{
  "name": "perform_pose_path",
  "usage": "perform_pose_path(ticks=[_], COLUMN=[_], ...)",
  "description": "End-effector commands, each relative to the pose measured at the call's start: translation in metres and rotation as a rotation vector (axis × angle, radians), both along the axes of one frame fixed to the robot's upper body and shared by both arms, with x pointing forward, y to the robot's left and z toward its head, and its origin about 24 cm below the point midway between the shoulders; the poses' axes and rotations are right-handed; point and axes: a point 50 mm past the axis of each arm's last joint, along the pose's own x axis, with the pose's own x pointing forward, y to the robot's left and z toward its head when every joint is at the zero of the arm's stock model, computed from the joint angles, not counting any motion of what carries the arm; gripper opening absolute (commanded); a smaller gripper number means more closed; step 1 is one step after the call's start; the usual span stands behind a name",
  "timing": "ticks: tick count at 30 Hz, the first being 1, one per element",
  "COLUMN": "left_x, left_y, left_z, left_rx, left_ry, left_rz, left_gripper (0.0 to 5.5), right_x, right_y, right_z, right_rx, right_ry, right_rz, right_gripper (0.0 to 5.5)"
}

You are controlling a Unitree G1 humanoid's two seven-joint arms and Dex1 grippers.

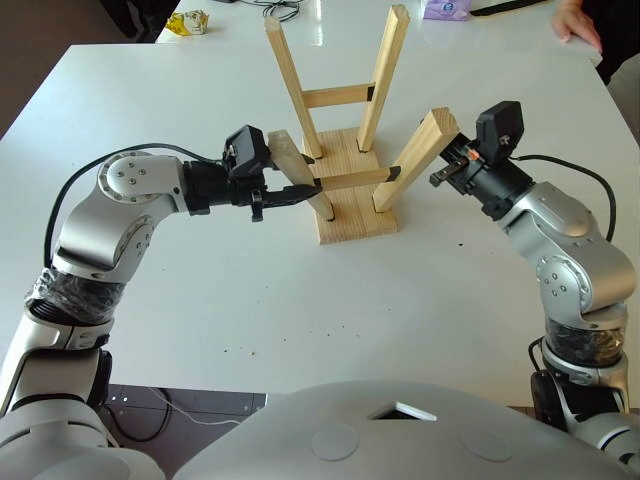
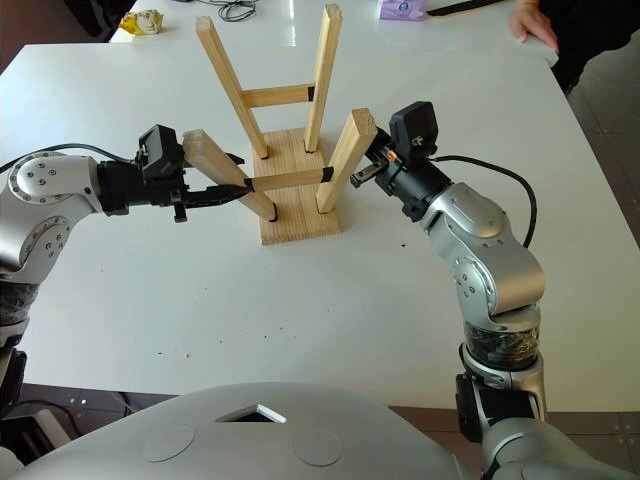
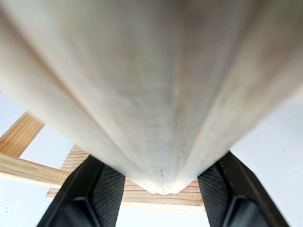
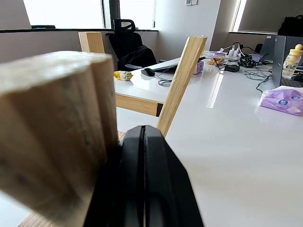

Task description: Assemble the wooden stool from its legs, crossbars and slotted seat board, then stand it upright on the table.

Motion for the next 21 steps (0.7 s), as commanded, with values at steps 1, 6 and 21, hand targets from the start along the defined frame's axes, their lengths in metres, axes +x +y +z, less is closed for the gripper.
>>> perform_pose_path(ticks=[1,6,21], left_x=[-0.022,-0.029,-0.030], left_y=[0.002,0.012,0.016], left_z=[-0.075,-0.048,-0.005], left_rx=[0.153,0.002,-0.236], left_ry=[0.300,0.243,0.140], left_rz=[0.069,0.050,0.106], left_gripper=[2.05,2.05,4.12], right_x=[-0.015,-0.019,-0.010], right_y=[0.043,0.026,0.007], right_z=[0.002,0.026,0.039], right_rx=[0.075,0.204,0.207], right_ry=[0.025,-0.059,-0.102], right_rz=[0.304,0.335,0.371], right_gripper=[0.00,0.00,0.00])
